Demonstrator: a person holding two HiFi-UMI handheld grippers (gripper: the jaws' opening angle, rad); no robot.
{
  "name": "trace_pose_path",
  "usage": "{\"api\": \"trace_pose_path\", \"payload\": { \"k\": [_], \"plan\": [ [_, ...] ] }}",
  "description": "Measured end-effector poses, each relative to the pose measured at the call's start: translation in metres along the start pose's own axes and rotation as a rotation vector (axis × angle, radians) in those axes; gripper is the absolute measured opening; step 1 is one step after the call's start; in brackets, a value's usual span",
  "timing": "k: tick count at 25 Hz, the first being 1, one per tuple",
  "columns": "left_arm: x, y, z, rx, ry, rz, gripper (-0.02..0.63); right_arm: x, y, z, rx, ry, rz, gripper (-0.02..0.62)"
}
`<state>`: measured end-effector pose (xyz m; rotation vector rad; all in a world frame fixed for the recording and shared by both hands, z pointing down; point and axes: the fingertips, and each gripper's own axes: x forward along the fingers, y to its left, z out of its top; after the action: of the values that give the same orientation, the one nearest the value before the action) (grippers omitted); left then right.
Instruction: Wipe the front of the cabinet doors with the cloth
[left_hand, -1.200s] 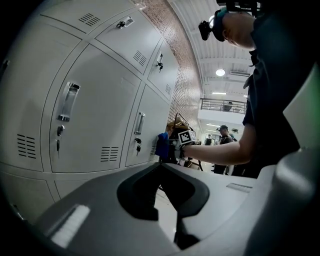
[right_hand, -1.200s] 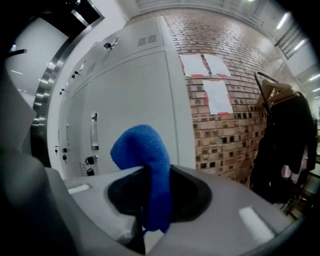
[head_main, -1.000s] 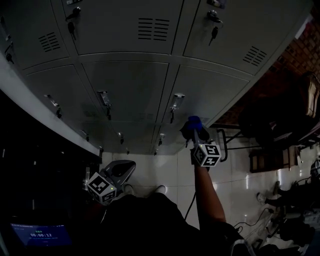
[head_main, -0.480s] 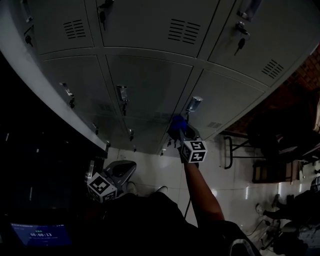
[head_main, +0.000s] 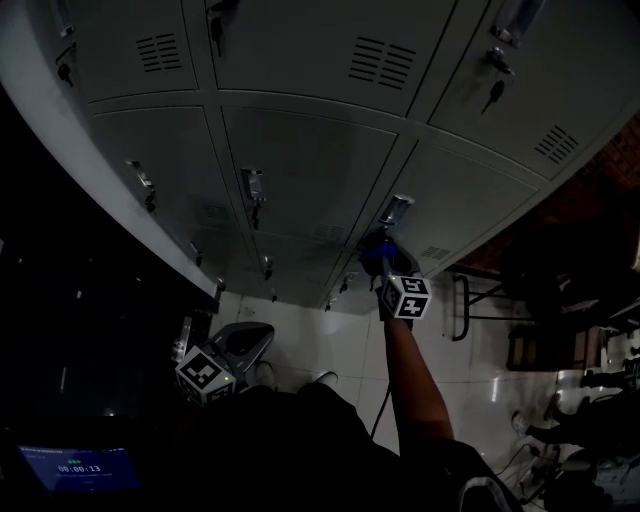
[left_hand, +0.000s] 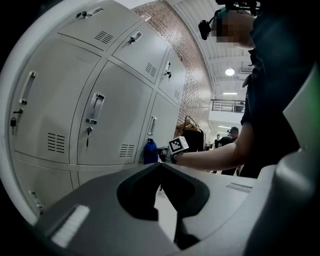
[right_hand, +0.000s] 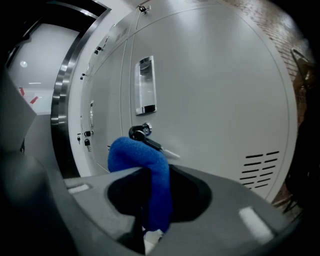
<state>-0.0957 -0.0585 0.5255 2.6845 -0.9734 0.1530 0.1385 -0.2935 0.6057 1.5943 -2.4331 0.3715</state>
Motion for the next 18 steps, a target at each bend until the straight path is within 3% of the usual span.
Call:
{"api": "trace_pose_path", "payload": {
  "k": [18],
  "plan": [
    [0.054,-0.023,-0.003,0.027,0.046,-0.095,0.000,-0.066,-0.153,-0.024,0.081,0.015,-0.241,0.078]
  ]
}}
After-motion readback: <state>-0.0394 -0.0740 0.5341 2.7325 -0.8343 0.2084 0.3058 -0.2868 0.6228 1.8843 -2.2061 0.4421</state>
